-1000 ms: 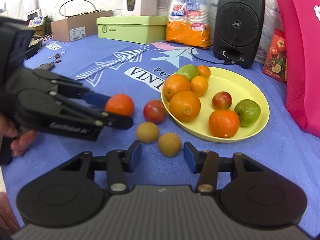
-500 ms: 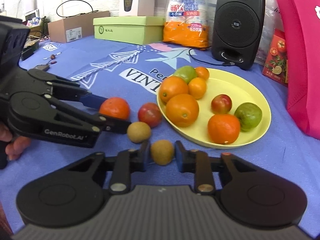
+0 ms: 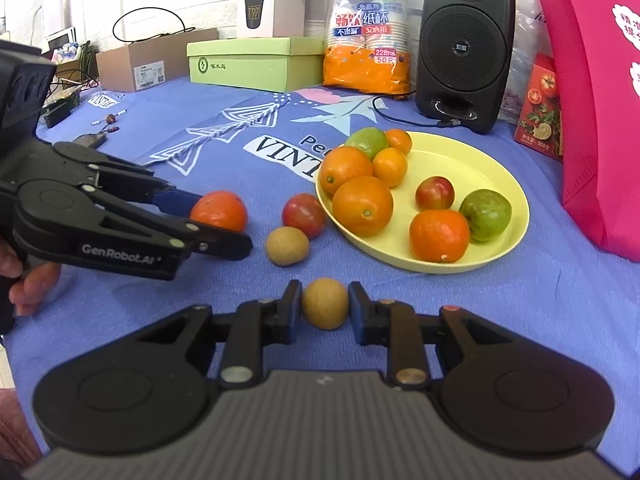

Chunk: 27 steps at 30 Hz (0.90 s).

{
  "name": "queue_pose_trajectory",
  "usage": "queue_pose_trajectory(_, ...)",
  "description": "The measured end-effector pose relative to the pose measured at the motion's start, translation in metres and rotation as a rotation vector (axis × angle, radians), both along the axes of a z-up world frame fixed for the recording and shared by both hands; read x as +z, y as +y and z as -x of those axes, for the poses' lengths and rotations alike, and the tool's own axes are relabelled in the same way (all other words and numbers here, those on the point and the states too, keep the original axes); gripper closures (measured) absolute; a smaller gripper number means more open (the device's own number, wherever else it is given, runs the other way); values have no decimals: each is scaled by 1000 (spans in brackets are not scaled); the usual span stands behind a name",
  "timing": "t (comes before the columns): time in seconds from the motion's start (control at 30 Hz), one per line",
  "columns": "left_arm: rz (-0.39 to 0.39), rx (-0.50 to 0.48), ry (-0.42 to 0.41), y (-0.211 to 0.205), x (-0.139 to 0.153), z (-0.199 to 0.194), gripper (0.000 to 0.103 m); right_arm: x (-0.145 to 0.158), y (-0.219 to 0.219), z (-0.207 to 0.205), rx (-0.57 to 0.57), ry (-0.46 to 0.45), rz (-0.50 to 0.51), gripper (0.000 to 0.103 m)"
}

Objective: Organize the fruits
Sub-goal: 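Grasp a large orange with the left gripper while the right gripper grasps a brown kiwi, then carry the orange and kiwi onto the yellow plate and open both grippers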

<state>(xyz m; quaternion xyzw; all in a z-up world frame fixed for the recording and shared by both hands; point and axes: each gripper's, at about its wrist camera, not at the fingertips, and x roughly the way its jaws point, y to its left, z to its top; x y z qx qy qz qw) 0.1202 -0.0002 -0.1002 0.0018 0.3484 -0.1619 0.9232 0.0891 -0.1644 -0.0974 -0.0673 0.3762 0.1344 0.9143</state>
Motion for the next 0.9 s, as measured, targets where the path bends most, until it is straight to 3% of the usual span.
queue_pose_trajectory(0.57,-10,-33,-25,-3,17,28,64,10,-4,28,-5,-12,-6,79)
queue_pose_trajectory(0.9,-17,-71,-75,-12,40,17,64,30,-7,27,-3,-69,14,79)
